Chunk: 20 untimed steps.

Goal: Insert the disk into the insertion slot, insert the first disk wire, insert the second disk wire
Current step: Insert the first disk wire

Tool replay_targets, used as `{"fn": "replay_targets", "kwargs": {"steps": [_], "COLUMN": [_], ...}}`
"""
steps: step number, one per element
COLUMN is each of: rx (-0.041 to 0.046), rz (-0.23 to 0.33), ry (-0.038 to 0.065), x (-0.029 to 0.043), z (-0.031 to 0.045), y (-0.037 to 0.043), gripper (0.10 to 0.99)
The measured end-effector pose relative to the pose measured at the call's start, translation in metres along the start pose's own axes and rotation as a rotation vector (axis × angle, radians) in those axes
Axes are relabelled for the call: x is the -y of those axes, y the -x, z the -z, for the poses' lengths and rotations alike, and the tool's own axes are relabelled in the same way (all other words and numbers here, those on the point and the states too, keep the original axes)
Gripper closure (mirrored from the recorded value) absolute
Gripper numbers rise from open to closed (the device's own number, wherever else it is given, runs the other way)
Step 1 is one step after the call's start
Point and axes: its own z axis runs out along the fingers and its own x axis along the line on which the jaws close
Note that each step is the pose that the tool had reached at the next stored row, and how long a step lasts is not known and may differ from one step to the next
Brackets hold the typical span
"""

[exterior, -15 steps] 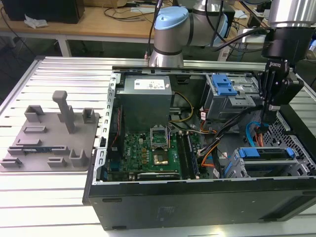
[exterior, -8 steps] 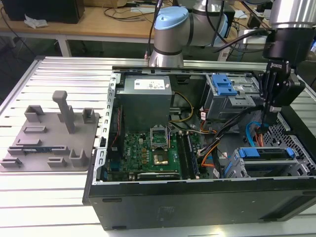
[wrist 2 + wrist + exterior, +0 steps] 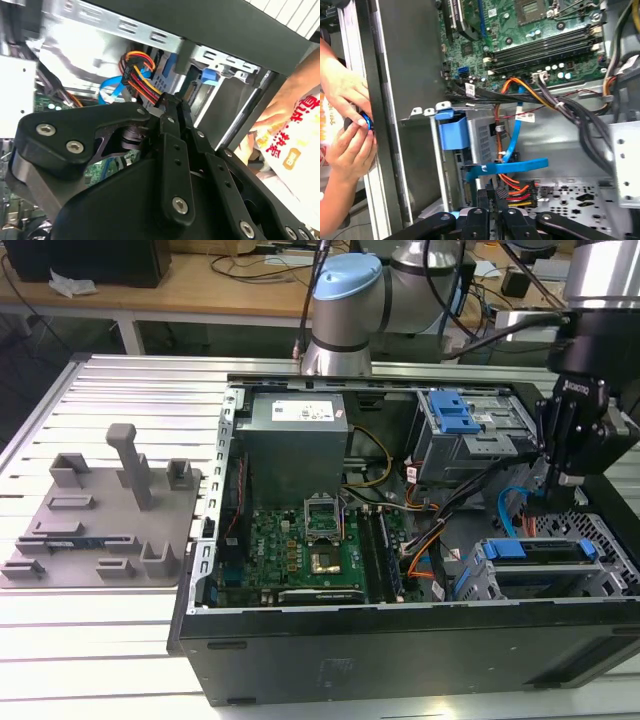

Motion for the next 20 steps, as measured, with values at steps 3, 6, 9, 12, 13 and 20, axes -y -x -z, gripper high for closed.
{"fn": "replay_targets", "kwargs": {"steps": [3,6,9,12,13,20], "rx": [0.0479,0.0882,0.1923,0.2217,0.2476,0.3305], "rz": [0.001,0.001,0.002,0.004,0.005,0.008], "ry": [0.009,0.016,0.031,0.034,0.038,0.048], "x": [0.0010,0.0018,0.0033,0.0046,0.0048,0.0077], "z": [-0.0031,-0.0054,-0.0077,0.0029,0.0042,-0.0042], "y": [-0.0068,-0.0122,-0.0228,-0.0318,-0.0335,-0.0539], "gripper": [0.922,0.922,0.922,0.922,0.922,0.922]}}
